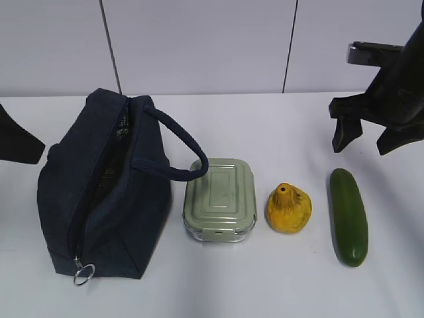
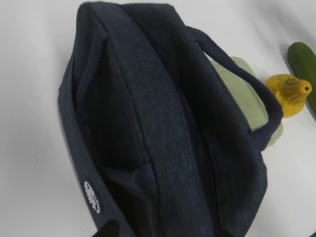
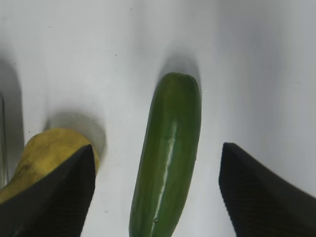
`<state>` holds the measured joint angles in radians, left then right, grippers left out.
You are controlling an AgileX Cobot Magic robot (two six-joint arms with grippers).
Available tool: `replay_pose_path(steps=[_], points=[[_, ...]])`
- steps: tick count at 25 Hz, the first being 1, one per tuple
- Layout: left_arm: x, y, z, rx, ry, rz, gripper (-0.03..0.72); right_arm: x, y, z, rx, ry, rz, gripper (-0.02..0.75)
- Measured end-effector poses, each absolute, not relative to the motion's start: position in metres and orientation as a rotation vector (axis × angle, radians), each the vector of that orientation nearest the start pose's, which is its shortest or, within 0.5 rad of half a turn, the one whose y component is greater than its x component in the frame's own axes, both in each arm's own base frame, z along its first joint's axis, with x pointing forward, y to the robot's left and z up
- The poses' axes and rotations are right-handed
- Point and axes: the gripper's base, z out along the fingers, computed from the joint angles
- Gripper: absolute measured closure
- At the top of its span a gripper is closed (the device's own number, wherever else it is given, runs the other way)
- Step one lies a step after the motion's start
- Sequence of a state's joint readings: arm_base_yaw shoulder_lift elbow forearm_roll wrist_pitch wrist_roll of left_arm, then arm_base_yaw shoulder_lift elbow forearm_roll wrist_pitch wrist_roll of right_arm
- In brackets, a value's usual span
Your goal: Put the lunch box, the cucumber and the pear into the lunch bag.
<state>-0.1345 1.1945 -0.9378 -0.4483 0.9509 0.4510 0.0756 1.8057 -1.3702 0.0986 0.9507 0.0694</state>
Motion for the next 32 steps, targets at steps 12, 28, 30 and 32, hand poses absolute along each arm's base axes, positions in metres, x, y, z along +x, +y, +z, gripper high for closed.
replay_pose_path(steps=[12, 28, 30, 32], points=[[0.236, -0.065, 0.281, 0.545, 2.636, -0.489, 0.337, 0.382, 0.036, 0.232, 0.055, 2.869, 0.148, 0.146], [0.252, -0.071, 0.260, 0.543, 2.673, -0.554, 0.683, 0.401, 0.037, 0.196, 0.066, 2.940, 0.139, 0.147], [0.253, -0.071, 0.260, 0.541, 2.670, -0.552, 0.685, 0.403, 0.037, 0.188, 0.068, 2.966, 0.129, 0.147], [0.253, -0.071, 0.260, 0.542, 2.669, -0.551, 0.685, 0.405, 0.037, 0.178, 0.073, 2.995, 0.127, 0.147]])
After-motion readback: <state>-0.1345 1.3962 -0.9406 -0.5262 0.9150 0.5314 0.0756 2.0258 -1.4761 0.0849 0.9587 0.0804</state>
